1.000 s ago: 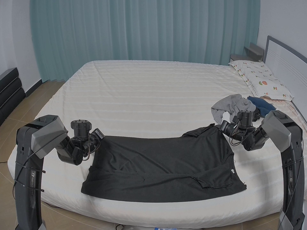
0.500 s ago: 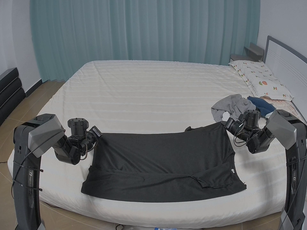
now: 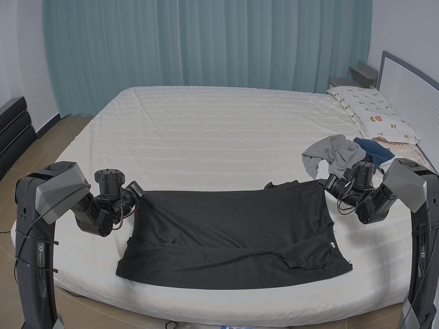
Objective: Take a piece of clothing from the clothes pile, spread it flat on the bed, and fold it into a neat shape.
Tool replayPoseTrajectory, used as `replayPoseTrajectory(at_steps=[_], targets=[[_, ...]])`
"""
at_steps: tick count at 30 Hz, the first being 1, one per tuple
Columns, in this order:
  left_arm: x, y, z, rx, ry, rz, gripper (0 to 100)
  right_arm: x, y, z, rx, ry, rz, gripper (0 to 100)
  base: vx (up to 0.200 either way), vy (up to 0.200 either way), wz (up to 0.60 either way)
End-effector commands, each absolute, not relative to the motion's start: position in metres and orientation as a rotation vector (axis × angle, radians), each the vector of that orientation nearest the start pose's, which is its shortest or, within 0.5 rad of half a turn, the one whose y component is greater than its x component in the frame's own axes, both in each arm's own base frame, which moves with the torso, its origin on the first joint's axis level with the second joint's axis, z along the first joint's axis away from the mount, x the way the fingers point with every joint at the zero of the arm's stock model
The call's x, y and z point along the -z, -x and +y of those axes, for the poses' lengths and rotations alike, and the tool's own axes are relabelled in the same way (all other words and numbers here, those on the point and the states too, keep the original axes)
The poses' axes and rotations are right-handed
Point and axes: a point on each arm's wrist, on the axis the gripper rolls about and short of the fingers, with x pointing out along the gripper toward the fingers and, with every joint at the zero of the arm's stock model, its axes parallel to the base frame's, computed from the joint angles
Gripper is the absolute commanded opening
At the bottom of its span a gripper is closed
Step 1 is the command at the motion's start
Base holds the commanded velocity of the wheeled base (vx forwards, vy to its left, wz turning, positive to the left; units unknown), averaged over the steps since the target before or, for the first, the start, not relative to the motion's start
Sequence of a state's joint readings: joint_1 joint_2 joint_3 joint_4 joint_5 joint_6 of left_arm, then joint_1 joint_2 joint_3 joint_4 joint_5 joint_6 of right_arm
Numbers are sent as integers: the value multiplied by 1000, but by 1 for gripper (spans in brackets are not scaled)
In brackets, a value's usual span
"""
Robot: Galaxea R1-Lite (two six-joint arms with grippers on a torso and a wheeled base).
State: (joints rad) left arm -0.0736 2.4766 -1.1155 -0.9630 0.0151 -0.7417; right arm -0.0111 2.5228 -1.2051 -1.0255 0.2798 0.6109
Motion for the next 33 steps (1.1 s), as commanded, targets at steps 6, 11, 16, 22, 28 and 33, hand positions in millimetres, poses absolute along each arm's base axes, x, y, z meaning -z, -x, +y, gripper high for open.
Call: replayPoseTrajectory(at_steps=[6,11,16,22,28,33], targets=[[10,-441,-31,-71,708,343,0,15,-472,2,-178,-635,319,0,0,0,0],[9,-442,-29,-73,711,338,0,15,-473,4,-187,-634,313,0,0,0,0],[9,-441,-26,-81,712,341,0,10,-468,3,-187,-637,331,0,0,0,0],[9,-431,-24,-88,697,363,0,-4,-456,0,-224,-645,350,0,0,0,0],[5,-418,-24,-77,644,394,0,-14,-435,-11,-253,-663,406,0,0,0,0],[8,-409,-24,-73,593,423,0,-13,-423,-19,-258,-653,434,0,0,0,0]])
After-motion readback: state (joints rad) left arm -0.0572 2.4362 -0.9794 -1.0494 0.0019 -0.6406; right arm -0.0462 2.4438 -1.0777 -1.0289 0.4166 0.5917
